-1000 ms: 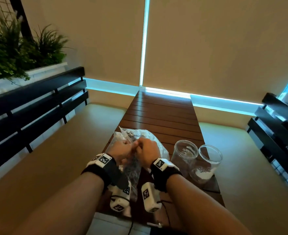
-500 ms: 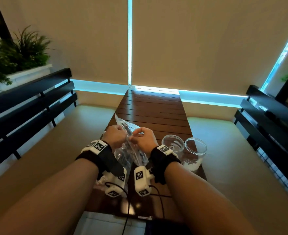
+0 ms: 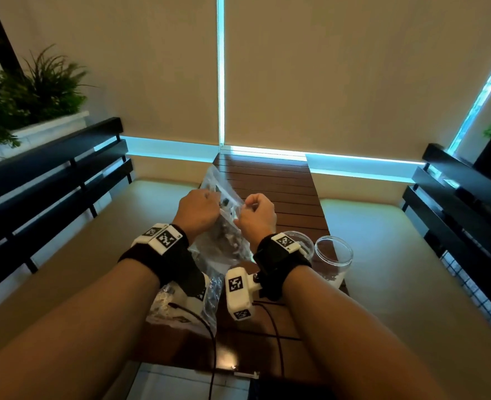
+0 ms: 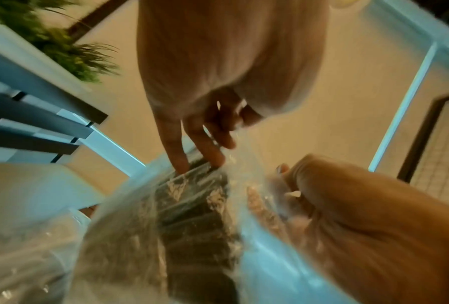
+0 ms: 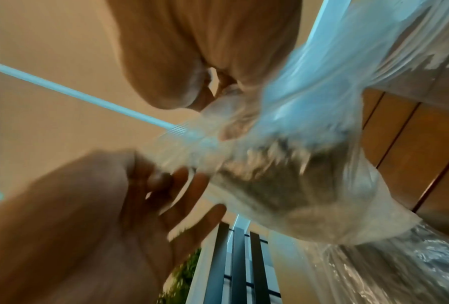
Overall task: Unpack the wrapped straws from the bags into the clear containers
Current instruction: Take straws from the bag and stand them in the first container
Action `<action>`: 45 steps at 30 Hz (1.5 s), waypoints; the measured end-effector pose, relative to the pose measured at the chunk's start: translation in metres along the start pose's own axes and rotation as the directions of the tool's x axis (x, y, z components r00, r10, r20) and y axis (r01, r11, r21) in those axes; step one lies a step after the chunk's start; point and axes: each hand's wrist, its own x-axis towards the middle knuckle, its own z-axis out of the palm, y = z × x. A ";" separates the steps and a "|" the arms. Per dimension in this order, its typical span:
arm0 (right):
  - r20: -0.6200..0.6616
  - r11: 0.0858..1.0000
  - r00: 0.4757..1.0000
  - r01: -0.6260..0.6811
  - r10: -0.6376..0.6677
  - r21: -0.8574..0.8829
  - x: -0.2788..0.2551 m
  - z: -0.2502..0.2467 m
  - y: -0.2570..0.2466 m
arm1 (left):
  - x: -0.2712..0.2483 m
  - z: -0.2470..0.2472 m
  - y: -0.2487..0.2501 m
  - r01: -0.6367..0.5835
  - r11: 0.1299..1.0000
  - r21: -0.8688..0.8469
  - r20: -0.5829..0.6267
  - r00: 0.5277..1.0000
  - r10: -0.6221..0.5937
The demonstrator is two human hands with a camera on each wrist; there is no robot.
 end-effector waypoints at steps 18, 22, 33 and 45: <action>0.446 0.478 0.817 0.575 -0.364 -0.663 -0.016 -0.007 -0.015 | -0.015 -0.003 -0.013 0.062 0.948 -0.312 0.206 0.979 0.003; 0.393 0.353 0.899 0.437 -0.193 -0.827 -0.011 -0.008 -0.006 | -0.016 -0.014 -0.018 0.035 0.957 -0.288 0.247 0.968 0.039; 0.316 0.473 0.947 0.308 -0.066 -0.825 -0.017 0.006 0.014 | -0.019 0.005 -0.031 0.021 0.996 -0.086 0.254 0.967 0.001; 0.269 0.647 0.945 0.087 0.188 -0.757 0.013 -0.029 0.026 | -0.027 0.042 -0.036 -0.067 0.987 0.144 0.614 0.789 -0.036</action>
